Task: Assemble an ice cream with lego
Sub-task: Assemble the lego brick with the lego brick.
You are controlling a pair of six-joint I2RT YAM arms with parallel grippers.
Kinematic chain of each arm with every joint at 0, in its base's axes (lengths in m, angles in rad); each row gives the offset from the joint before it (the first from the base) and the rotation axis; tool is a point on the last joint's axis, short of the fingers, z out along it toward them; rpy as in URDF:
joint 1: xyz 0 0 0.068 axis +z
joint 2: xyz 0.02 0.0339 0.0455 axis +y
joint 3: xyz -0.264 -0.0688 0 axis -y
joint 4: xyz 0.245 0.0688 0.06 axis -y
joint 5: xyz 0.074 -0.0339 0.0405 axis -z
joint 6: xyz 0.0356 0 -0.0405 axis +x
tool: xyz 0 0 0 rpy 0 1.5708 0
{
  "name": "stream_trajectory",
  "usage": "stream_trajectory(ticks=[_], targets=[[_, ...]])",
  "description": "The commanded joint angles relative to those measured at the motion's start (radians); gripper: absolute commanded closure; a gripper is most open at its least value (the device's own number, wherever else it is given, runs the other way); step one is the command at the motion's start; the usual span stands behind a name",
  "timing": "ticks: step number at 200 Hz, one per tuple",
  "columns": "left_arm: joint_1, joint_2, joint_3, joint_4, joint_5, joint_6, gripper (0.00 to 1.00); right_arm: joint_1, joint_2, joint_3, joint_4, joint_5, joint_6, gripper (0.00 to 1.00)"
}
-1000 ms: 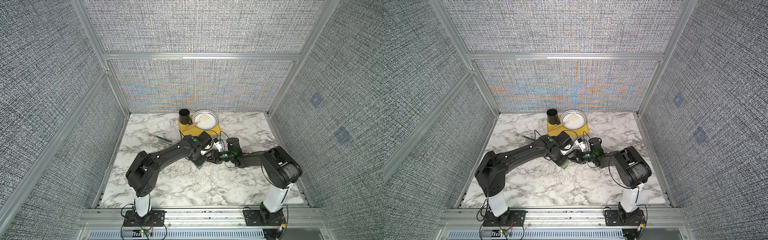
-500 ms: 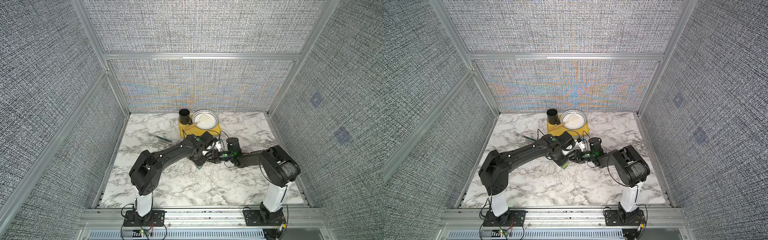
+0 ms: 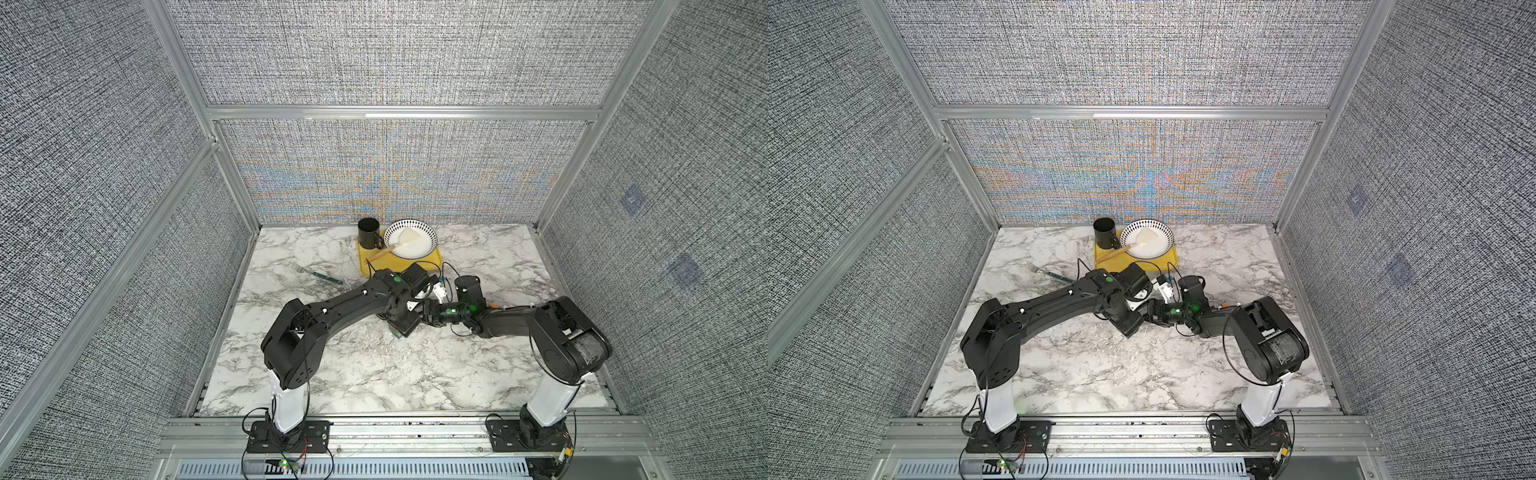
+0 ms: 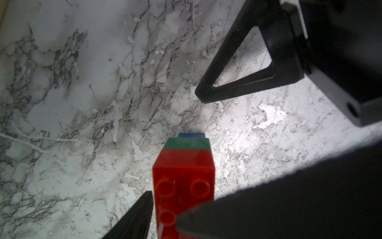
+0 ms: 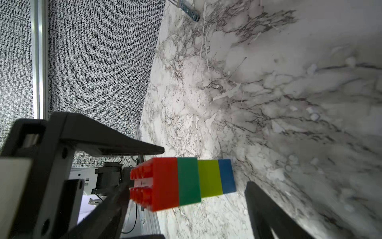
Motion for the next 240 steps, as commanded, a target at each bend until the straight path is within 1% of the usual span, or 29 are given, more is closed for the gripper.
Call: stream_trajectory(ticks=[1,20,43,64,85,90,94,119,139,147,171,218,240], targets=[[0.001,-0.019,0.007,0.018,0.018,-0.002,0.22,0.006,-0.015,-0.003,0.014,0.014,-0.021,0.10],[0.005,-0.040,0.003,0.018,0.020,-0.006,0.14,0.009,-0.027,-0.008,0.024,0.013,-0.023,0.09],[0.024,-0.077,0.002,0.010,0.028,-0.014,0.07,0.007,-0.049,-0.015,0.034,0.022,-0.021,0.08],[0.053,-0.103,0.022,-0.028,0.036,-0.027,0.07,-0.002,-0.075,-0.024,0.036,0.034,-0.014,0.07],[0.078,-0.122,0.041,-0.067,0.035,-0.051,0.13,-0.005,-0.112,-0.032,0.039,0.047,-0.009,0.07],[0.081,-0.122,0.046,-0.076,0.034,-0.057,0.16,-0.009,-0.122,-0.036,0.038,0.053,-0.010,0.07],[0.083,-0.120,0.051,-0.084,0.033,-0.063,0.21,-0.011,-0.128,-0.037,0.036,0.060,-0.010,0.07],[0.084,-0.099,0.066,-0.106,0.033,-0.092,0.64,-0.044,-0.174,-0.059,-0.003,0.121,-0.031,0.08],[0.082,-0.091,0.058,-0.098,0.041,-0.106,0.90,-0.083,-0.212,-0.095,-0.005,0.170,-0.035,0.08],[0.080,-0.087,0.057,-0.094,0.050,-0.112,0.97,-0.096,-0.225,-0.107,-0.007,0.189,-0.038,0.09],[0.068,-0.069,0.071,-0.087,0.059,-0.119,0.98,-0.117,-0.237,-0.119,-0.032,0.236,-0.049,0.11],[0.035,-0.038,0.100,-0.090,0.097,-0.112,0.98,-0.127,-0.230,-0.119,-0.048,0.247,-0.061,0.13],[0.030,-0.033,0.086,-0.093,0.070,-0.116,0.98,-0.128,-0.230,-0.118,-0.059,0.253,-0.066,0.14]])
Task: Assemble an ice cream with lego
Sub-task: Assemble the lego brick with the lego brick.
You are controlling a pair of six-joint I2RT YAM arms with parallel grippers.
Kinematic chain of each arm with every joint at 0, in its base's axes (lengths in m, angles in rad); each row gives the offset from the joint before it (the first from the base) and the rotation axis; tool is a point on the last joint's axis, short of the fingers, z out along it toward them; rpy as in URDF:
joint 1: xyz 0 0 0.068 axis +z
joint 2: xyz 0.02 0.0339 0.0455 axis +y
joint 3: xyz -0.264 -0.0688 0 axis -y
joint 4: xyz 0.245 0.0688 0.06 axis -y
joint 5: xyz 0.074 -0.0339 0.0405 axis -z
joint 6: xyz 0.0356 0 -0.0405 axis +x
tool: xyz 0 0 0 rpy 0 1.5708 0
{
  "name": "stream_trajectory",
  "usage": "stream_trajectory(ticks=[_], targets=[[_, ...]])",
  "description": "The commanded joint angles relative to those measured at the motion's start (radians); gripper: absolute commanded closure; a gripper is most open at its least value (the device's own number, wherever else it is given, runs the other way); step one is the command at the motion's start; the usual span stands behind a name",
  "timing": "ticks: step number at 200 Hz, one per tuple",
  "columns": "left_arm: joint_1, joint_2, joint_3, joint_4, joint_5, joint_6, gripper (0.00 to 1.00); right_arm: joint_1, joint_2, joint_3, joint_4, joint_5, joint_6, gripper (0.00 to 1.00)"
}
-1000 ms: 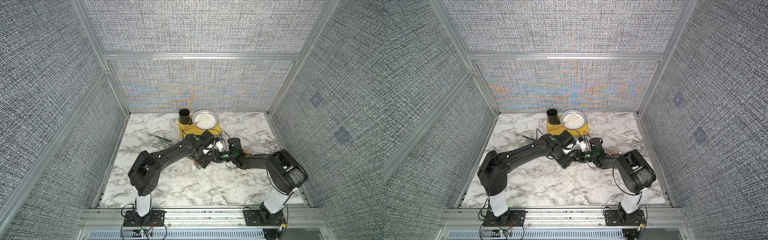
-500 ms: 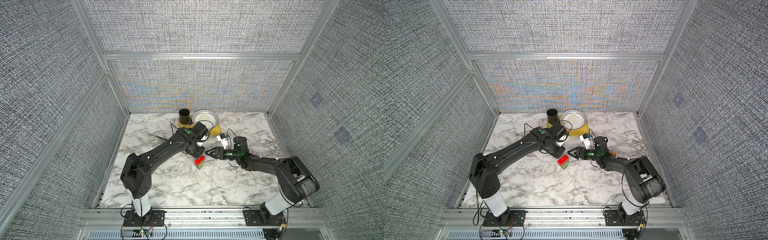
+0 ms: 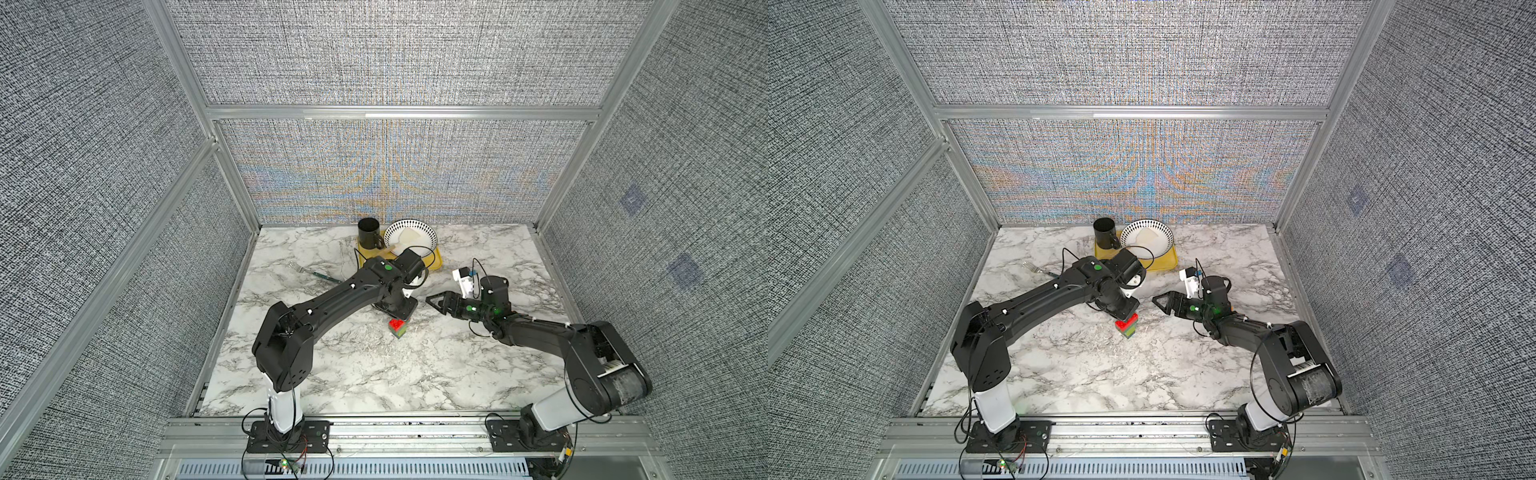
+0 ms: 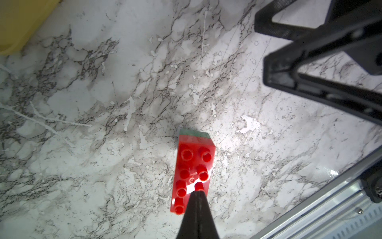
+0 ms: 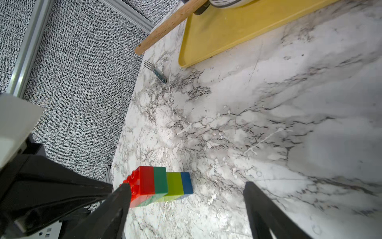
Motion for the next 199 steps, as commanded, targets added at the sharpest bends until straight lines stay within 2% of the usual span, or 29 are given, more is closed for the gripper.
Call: stream_trajectory(ticks=[1,82,152,199], targets=[[-0.004,0.007,-0.009,-0.007,-0.010,-0.007,0.98,-0.001,-0.002,0.001,-0.015,0.020,-0.019,0.14],[-0.004,0.054,-0.091,0.019,-0.041,-0.014,0.98,-0.001,0.008,0.009,-0.033,0.027,-0.030,0.14],[-0.002,0.036,-0.033,-0.010,-0.067,-0.007,0.98,-0.001,-0.001,0.006,-0.034,0.037,-0.036,0.14],[-0.002,0.023,0.107,-0.042,-0.043,0.011,0.74,-0.001,-0.061,-0.008,-0.059,0.109,-0.070,0.13]])
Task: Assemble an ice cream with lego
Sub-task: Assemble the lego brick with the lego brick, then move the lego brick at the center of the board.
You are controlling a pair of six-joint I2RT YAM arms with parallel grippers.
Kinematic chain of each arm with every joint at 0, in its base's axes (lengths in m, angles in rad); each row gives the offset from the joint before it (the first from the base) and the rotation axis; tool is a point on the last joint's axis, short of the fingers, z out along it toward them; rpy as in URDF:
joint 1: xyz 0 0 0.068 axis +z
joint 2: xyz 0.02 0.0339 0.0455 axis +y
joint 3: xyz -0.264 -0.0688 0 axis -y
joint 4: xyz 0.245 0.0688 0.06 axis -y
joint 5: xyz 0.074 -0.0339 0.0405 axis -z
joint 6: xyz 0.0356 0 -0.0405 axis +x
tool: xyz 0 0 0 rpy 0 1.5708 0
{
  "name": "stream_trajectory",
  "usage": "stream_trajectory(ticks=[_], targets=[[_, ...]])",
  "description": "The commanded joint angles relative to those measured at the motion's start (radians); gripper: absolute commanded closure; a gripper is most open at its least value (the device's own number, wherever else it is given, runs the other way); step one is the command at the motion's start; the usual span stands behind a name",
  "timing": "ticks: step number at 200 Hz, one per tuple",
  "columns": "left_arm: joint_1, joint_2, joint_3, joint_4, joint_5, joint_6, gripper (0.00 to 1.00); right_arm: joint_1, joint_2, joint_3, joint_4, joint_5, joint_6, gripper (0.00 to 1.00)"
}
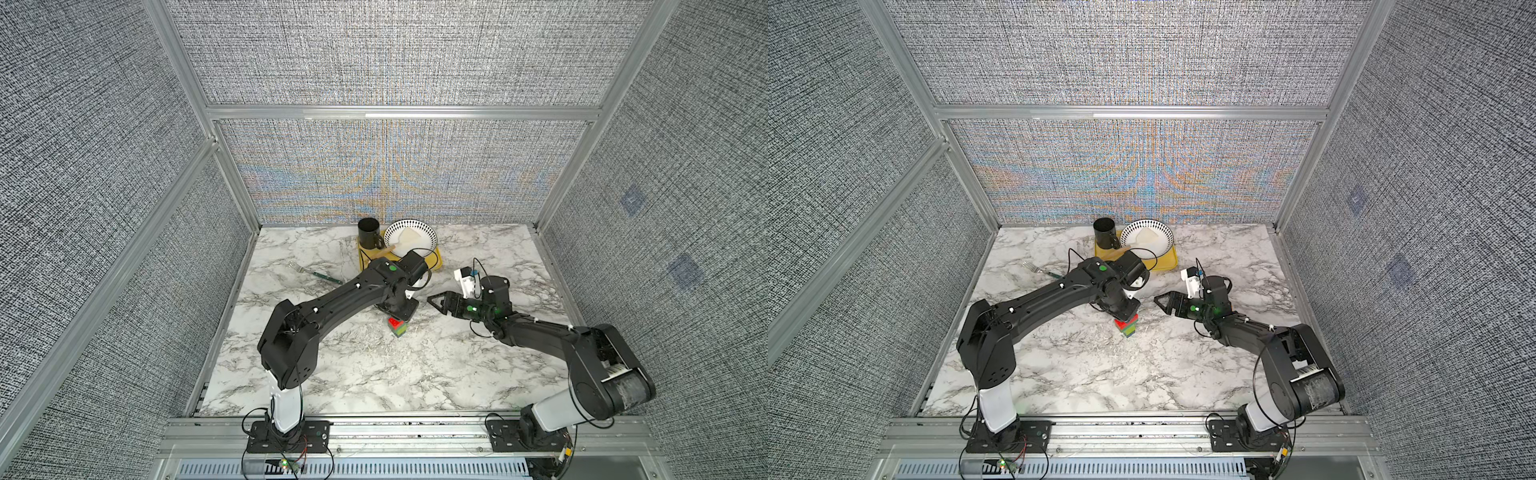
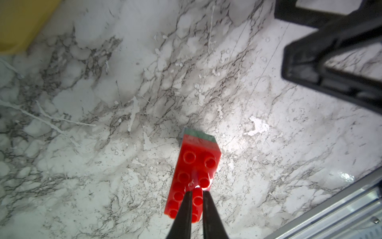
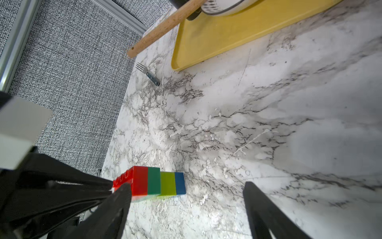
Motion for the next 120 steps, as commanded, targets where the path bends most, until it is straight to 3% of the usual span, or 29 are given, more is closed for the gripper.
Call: stream_trajectory(ticks=[1,37,78,103,120], targets=[[0.001,-0.007,0.062,-0.028,0.009,0.018,0.74,0.000,-0.026,-0.008,-0.016,0.053,-0.031,0.13],[0.002,-0.029,0.152,-0.063,0.048,0.049,0.52,-0.002,-0.101,0.008,-0.148,0.222,-0.052,0.12],[0.008,-0.185,0.038,-0.045,-0.036,0.082,0.07,-0.016,-0.185,0.174,-0.638,0.749,0.001,0.08],[0.008,-0.336,-0.129,0.022,-0.159,0.060,0.00,-0.073,-0.189,0.231,-0.774,0.842,0.036,0.06],[0.008,-0.440,-0.250,0.079,-0.266,0.036,0.00,-0.126,-0.172,0.234,-0.804,0.819,0.014,0.06]])
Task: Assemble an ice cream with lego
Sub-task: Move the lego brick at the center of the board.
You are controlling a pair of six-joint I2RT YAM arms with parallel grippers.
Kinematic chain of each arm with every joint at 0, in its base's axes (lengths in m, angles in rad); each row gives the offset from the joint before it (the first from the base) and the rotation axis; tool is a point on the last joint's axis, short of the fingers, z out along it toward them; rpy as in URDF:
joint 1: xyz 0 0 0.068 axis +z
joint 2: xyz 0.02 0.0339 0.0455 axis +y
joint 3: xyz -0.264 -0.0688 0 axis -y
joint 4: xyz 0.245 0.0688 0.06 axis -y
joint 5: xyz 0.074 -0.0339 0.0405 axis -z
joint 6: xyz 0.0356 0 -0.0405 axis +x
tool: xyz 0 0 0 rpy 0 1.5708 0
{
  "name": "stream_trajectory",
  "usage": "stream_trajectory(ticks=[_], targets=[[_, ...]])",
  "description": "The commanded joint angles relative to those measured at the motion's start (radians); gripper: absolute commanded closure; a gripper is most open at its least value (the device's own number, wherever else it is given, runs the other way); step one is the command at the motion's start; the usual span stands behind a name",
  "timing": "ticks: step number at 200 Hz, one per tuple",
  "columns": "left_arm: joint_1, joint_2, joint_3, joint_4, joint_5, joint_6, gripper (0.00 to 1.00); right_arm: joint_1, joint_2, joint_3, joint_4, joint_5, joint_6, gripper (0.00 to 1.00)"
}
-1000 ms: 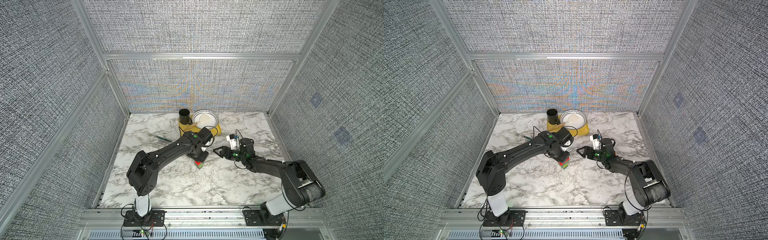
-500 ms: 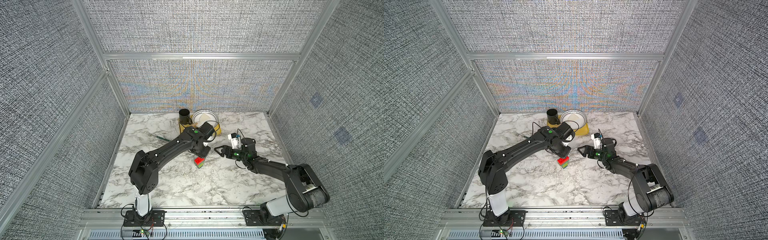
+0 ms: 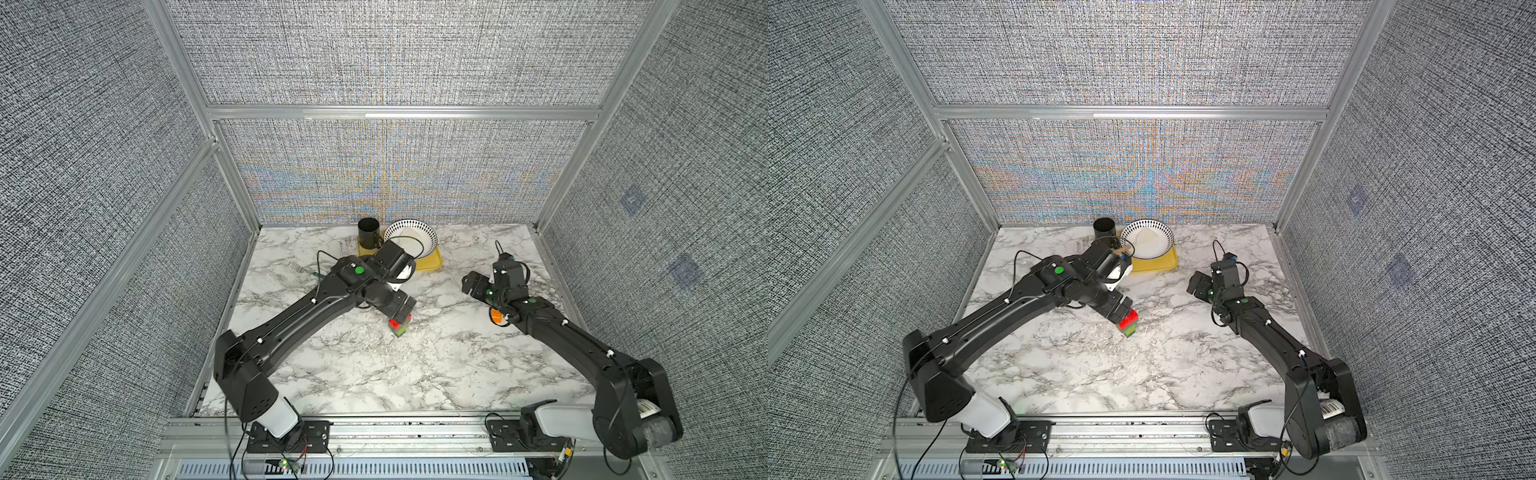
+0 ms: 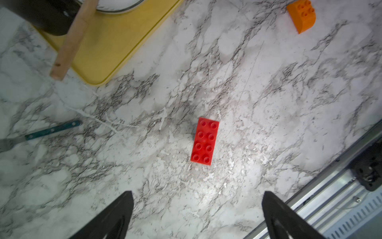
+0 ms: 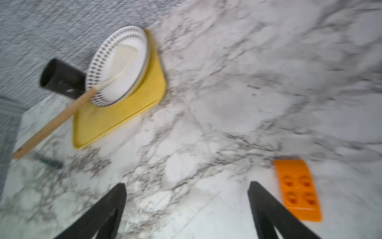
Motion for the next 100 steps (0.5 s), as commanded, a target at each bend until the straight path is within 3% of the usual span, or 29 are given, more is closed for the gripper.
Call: stream_trajectory(ticks=[1,25,60,100], targets=[[0.003,-0.111,-0.126,0.088,-0.180,-0.027,0.00,-0.051,0.017,0.016,-0.185,0.115,0.007,0.06],[0.003,-0.251,-0.277,0.198,-0.271,-0.038,0.00,-0.101,0.078,0.051,-0.242,0.124,-0.029,0.06],[0.004,-0.305,-0.303,0.217,-0.275,-0.053,0.00,-0.115,0.231,0.140,-0.310,0.164,-0.092,0.08],[0.004,-0.302,-0.287,0.198,-0.172,-0.052,0.00,-0.111,0.364,0.214,-0.388,0.207,-0.133,0.16]])
